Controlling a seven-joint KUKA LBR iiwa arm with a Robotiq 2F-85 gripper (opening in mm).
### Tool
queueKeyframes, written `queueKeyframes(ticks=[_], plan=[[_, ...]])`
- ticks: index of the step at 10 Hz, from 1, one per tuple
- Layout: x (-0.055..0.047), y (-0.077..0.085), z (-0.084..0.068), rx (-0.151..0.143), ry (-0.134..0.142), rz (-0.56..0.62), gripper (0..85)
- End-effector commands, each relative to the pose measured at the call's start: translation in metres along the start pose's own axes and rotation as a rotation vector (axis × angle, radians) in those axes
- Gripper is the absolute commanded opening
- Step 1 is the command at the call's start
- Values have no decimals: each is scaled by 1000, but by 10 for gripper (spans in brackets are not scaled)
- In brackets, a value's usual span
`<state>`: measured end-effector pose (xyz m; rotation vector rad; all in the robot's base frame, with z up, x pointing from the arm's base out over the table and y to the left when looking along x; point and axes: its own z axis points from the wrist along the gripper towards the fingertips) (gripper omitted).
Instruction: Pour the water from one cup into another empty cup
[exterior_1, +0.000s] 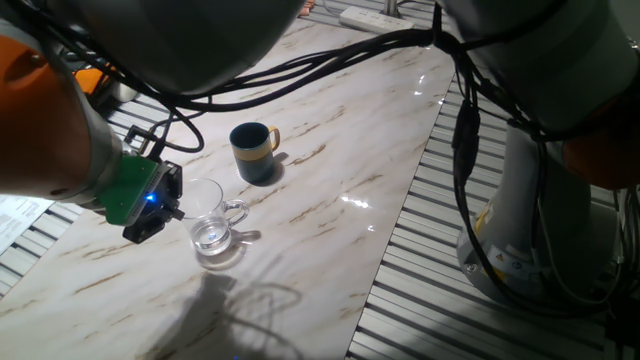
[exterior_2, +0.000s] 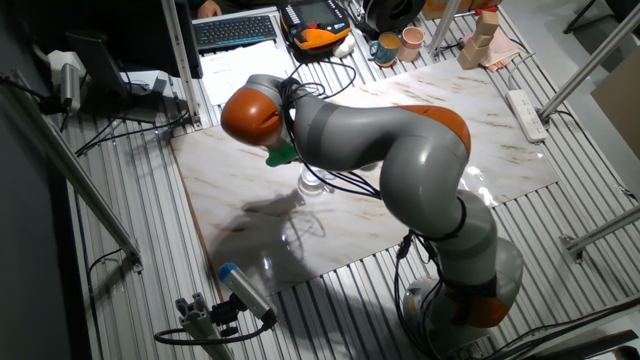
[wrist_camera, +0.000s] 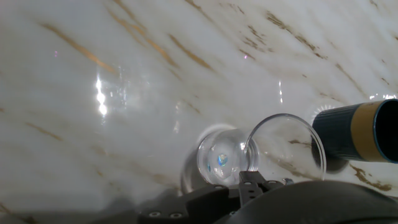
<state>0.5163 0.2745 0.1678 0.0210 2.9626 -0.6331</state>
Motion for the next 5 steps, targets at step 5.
queueKeyframes(ticks=[5], plan=[[-1,0,0,24,-6,10,0]])
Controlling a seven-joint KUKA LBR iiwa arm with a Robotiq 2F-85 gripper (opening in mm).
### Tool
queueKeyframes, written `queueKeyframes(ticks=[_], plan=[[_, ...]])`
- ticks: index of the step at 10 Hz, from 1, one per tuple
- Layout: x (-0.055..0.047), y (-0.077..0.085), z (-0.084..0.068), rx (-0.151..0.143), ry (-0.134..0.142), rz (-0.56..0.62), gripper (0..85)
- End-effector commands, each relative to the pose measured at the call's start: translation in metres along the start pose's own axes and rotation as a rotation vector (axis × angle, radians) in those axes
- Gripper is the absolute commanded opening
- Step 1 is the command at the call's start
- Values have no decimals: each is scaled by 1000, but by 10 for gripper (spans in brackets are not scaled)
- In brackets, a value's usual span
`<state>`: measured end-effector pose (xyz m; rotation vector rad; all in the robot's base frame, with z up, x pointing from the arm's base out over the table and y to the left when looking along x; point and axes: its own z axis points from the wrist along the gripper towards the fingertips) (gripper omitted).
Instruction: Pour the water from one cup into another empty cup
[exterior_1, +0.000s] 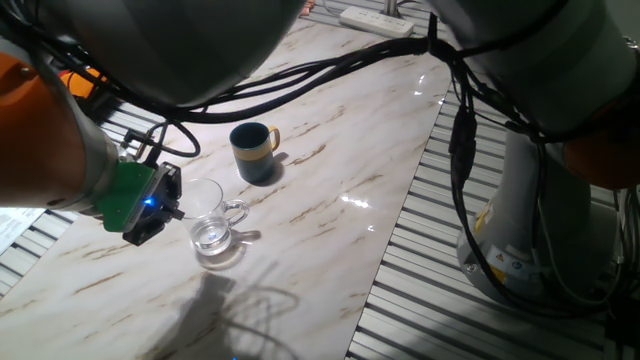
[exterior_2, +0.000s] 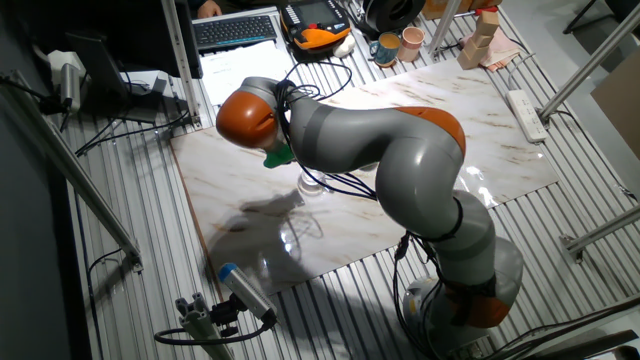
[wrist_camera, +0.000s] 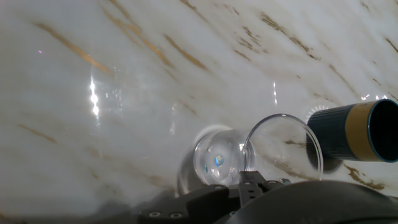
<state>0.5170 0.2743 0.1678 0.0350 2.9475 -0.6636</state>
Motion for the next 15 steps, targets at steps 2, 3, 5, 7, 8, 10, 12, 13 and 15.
queueKeyframes(ticks=[2,3,5,7,8,10,12,13,15], plan=[[0,0,0,-11,-3,5,0],[0,0,-1,-14,-5,9,0],[0,1,-2,-14,-10,15,0],[0,1,-2,-36,-37,67,0],[0,2,-3,-36,-56,106,0],[0,2,-3,-30,-72,141,0],[-1,3,-2,-31,-84,163,0],[-1,3,-1,-33,-90,175,0],[-1,3,-1,-28,-96,184,0]])
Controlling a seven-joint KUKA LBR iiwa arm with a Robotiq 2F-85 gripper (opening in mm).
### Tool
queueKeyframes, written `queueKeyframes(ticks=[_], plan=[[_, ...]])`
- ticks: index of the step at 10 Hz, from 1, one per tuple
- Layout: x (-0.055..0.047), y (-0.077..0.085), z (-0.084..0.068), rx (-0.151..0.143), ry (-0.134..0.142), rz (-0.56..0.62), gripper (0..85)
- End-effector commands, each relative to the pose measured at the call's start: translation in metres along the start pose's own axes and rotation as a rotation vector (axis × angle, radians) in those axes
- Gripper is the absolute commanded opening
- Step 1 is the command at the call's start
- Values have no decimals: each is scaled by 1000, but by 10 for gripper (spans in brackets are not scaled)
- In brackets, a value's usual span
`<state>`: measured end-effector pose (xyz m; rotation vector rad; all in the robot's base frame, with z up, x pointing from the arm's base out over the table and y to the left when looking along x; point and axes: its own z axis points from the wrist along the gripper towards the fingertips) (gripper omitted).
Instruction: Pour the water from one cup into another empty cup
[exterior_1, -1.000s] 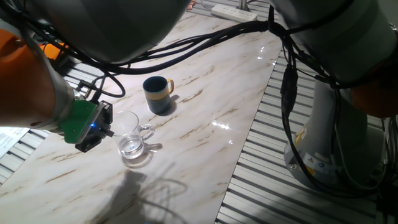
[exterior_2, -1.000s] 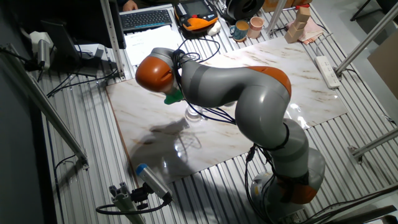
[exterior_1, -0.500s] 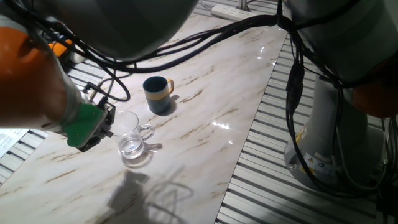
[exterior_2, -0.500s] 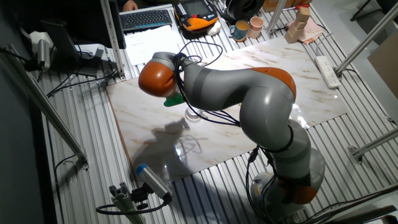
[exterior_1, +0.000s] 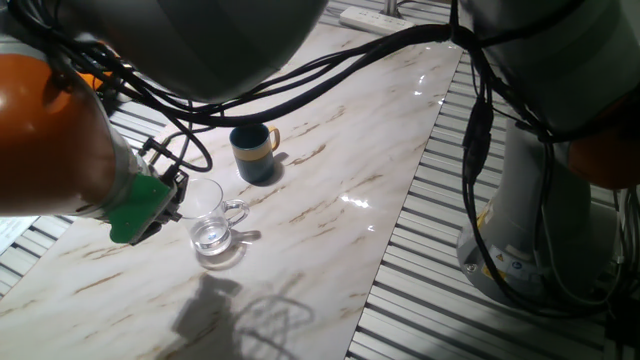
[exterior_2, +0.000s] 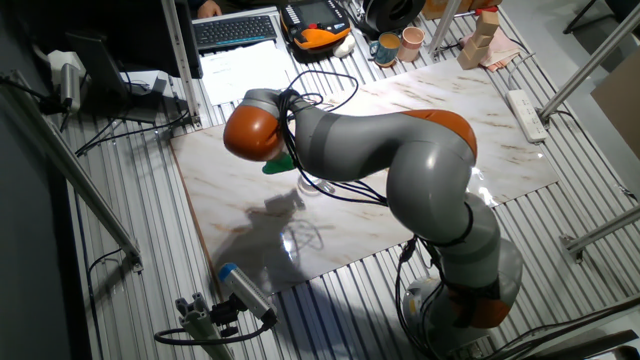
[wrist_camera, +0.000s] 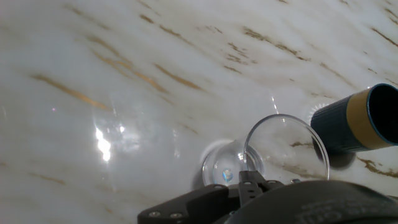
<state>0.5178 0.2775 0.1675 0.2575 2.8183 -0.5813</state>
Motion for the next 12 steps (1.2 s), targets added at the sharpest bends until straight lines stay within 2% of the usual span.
queueKeyframes(ticks=[1,4,6,11,12], plan=[[0,0,0,-2,4,-18,0],[0,1,1,-16,28,-76,0],[1,2,4,-11,27,-88,0],[1,2,4,48,26,-137,0],[1,2,4,50,27,-141,0]])
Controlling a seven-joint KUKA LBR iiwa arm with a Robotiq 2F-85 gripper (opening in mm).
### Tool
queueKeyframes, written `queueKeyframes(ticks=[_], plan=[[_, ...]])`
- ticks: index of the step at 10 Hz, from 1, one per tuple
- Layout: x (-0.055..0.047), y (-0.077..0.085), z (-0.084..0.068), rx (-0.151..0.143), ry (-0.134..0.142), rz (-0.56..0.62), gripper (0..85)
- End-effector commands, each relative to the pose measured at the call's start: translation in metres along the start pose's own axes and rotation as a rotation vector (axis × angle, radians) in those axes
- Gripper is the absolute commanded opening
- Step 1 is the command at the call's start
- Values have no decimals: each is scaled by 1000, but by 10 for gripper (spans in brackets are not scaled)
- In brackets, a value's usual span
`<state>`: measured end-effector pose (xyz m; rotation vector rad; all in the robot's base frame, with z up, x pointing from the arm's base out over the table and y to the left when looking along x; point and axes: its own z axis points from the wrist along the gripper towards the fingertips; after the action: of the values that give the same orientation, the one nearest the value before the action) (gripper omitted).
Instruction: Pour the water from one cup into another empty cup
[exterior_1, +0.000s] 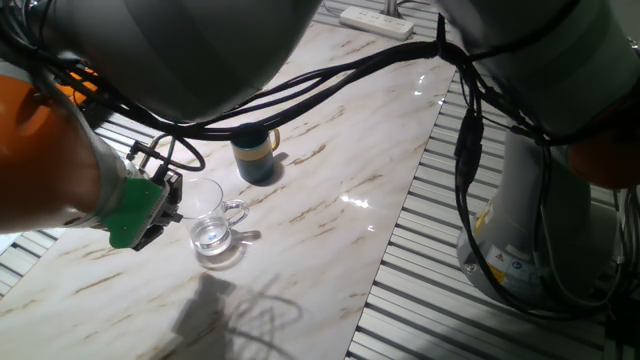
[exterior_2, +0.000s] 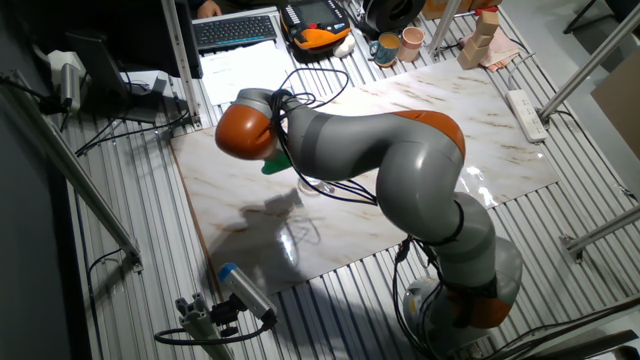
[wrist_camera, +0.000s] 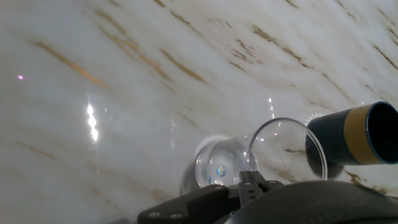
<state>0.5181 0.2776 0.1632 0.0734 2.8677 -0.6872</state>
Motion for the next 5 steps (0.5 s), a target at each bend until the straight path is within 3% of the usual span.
queueKeyframes(ticks=[1,4,5], plan=[[0,0,0,6,0,-8,0],[0,0,2,44,5,-74,0],[0,0,2,44,6,-85,0]])
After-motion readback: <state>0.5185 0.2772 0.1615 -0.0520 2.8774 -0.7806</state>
